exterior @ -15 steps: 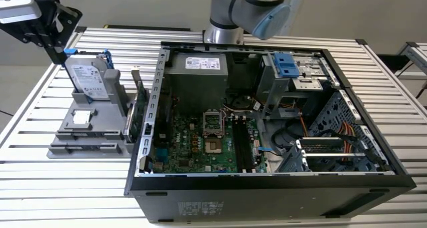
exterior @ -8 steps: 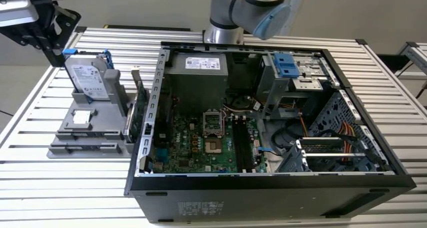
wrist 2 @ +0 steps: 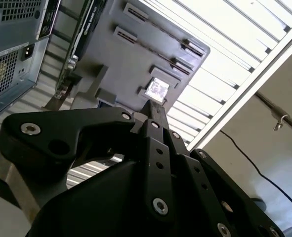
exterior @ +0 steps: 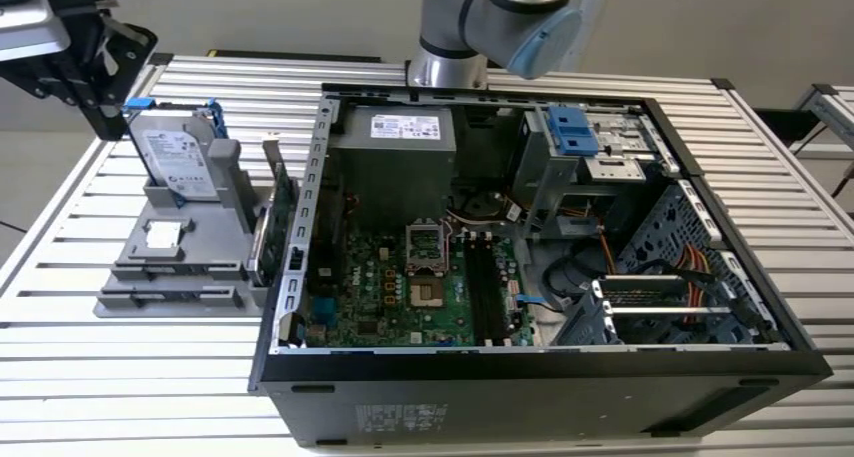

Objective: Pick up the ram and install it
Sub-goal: 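Reach for the ram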

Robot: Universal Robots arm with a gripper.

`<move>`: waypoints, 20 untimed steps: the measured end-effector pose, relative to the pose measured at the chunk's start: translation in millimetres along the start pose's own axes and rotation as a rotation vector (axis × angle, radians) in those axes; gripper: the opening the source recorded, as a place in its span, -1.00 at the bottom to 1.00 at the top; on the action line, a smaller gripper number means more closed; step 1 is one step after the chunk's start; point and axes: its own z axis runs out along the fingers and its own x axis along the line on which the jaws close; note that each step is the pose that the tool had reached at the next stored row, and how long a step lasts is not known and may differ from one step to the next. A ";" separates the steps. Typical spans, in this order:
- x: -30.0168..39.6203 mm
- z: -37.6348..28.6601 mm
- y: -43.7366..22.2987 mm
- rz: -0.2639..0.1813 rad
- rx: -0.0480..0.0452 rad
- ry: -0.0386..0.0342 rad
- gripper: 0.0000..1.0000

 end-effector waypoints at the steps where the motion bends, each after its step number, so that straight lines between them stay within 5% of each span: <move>1: 0.0 -0.1 -1.5 0.000 0.0000 0.0000 -1.00; 20: -0.8 -1.4 -28.9 0.000 0.0000 0.0000 -1.00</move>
